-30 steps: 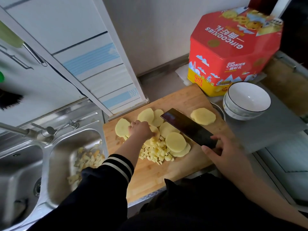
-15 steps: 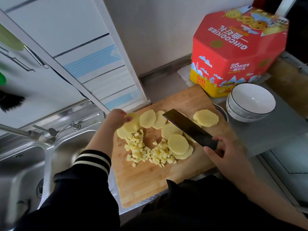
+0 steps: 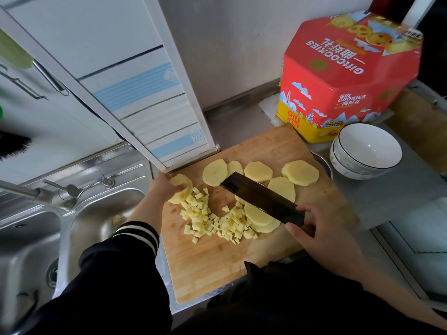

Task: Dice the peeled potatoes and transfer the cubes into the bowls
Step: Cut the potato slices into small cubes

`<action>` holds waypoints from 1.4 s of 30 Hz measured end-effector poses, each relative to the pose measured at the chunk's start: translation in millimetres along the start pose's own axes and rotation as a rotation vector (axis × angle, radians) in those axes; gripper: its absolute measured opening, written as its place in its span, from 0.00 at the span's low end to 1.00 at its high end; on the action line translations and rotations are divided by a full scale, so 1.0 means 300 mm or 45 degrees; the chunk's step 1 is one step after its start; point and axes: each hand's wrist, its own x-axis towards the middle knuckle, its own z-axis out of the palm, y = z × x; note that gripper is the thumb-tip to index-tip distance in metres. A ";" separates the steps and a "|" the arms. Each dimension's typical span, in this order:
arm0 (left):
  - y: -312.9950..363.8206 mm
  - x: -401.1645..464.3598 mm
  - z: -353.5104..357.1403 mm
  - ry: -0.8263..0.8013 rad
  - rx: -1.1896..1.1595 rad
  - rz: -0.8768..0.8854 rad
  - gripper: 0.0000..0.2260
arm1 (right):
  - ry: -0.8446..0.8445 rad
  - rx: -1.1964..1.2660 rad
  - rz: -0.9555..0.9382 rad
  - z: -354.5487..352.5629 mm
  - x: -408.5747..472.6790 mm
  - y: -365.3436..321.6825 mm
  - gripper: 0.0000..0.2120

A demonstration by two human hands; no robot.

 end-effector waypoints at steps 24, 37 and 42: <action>0.100 -0.184 0.004 0.339 -0.052 0.264 0.12 | -0.126 -0.053 -0.115 0.047 -0.008 -0.042 0.20; -0.056 -0.271 -0.049 0.343 -0.737 0.046 0.17 | -0.243 0.046 -0.091 0.089 0.027 -0.085 0.12; -0.203 -0.336 0.023 0.328 -0.973 -0.202 0.18 | -0.294 -0.166 -0.113 0.127 0.045 -0.120 0.17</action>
